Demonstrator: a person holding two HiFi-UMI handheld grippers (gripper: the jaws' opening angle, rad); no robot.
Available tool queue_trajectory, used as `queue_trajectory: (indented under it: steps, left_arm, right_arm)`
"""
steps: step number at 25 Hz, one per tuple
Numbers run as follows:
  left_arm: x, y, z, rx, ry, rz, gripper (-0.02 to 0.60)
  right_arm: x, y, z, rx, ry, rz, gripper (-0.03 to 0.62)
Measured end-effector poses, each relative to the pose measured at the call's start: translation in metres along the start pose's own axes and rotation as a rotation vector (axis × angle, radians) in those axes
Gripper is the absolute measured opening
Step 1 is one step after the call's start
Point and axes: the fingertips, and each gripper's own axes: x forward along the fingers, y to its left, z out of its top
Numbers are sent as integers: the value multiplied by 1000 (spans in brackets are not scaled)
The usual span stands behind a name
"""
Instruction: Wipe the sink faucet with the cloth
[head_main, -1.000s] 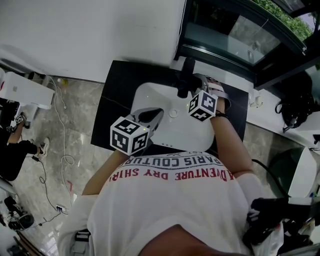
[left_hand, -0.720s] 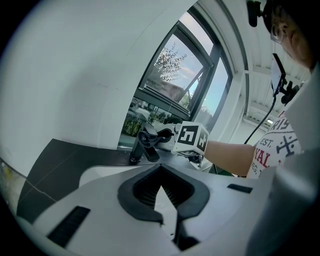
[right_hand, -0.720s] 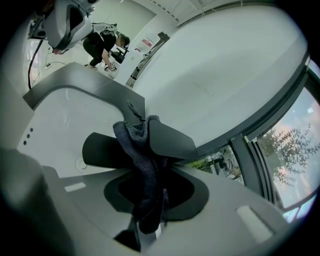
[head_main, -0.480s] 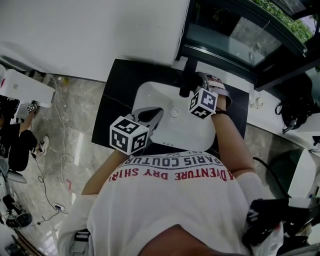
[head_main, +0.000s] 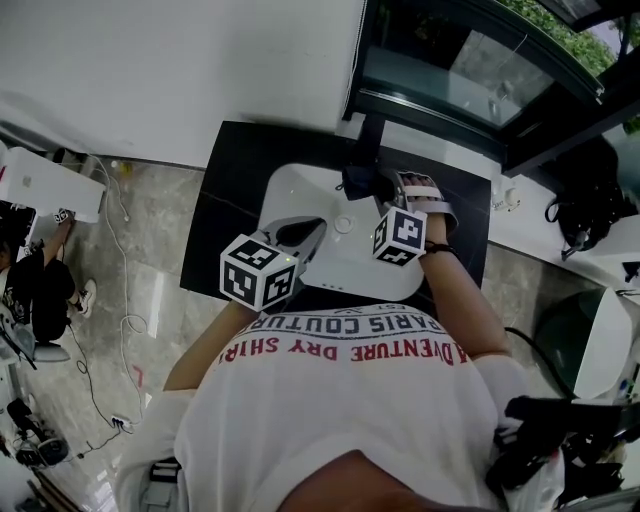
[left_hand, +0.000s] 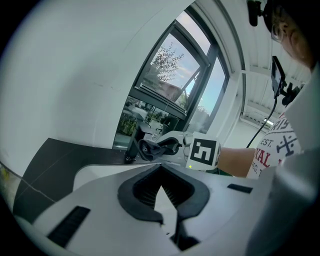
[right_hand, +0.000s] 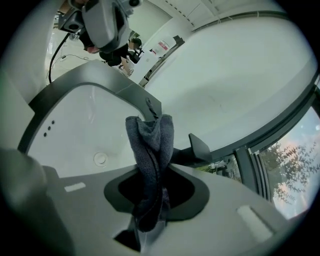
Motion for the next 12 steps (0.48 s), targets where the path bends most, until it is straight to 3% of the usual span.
queue_trajectory:
  steps: [5,12]
  left_arm:
    - [1,-7,-1,6,-1,-4,1]
    - [3,-8,0,9,-2,0,1]
  right_arm:
    - [-11,15,1,-8,-15,18,80]
    - [-6,-11,-1,107,-30,-6,80]
